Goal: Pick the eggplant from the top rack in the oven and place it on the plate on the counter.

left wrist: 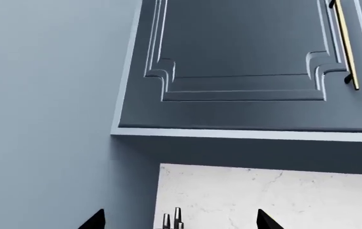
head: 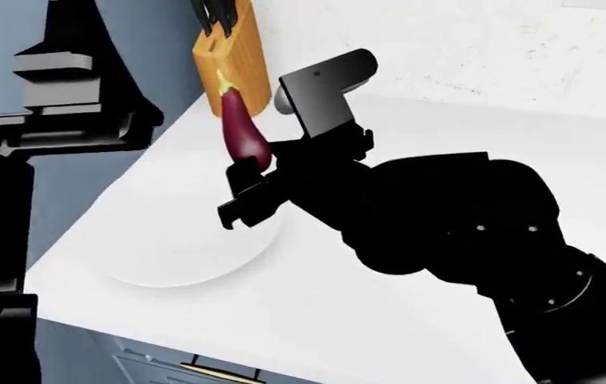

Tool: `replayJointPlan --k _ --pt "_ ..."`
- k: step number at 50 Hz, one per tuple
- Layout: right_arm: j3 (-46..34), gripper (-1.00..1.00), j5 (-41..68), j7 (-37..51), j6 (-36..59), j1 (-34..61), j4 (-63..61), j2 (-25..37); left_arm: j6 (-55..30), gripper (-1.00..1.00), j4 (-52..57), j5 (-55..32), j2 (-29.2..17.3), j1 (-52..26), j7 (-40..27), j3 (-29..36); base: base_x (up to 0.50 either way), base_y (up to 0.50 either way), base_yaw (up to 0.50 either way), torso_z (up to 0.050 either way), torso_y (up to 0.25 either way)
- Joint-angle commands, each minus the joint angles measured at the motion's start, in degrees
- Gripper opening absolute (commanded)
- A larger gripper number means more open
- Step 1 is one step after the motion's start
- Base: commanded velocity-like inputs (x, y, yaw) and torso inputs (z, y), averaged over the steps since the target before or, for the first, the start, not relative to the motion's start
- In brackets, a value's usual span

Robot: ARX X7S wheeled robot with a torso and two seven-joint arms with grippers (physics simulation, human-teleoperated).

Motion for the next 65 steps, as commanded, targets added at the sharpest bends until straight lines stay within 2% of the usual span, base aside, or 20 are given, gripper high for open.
replayJointPlan --k 1,5,9,15,24,46,65 --pt "-1.6 -1.00 -2.9 -3.1 -0.4 1.1 2.9 -1.7 0.6 1.00 1.3 -5.9 -10.5 -0.9 -1.0 -6.3 0.00 0.00 0.00 0.000 0.000" --pt "-2.1 -1.00 -3.1 -3.5 -0.4 1.5 3.2 -2.3 3.2 1.00 1.7 -5.9 -15.5 4.0 -0.3 -10.3 0.00 0.00 0.00 0.000 0.000" --pt "-2.6 -1.00 -3.6 -4.4 -0.6 1.7 3.9 -2.6 6.1 1.00 2.1 -4.3 -18.2 9.4 0.2 -12.4 0.00 0.00 0.00 0.000 0.000" --pt "-3.2 -1.00 -3.7 -4.4 -0.9 1.6 4.2 -3.5 10.0 1.00 2.2 -3.3 -21.2 10.4 -1.0 -9.8 0.00 0.00 0.00 0.000 0.000" --pt "-3.9 -1.00 -4.0 -5.4 -2.6 0.3 6.2 -5.7 11.7 1.00 2.0 -3.5 -22.0 8.0 -2.3 -6.1 0.00 0.00 0.00 0.000 0.000" --pt "-6.7 -1.00 -6.9 -8.8 -4.9 -0.4 10.9 -7.3 13.4 1.00 1.9 -2.8 -22.7 5.8 -3.3 -2.4 0.00 0.00 0.00 0.001 0.000" --pt "-7.1 -1.00 -4.2 -6.8 -4.4 -1.3 9.3 -9.0 15.2 1.00 1.9 -2.0 -23.6 4.6 -4.2 0.9 0.00 0.00 0.00 0.000 0.000"
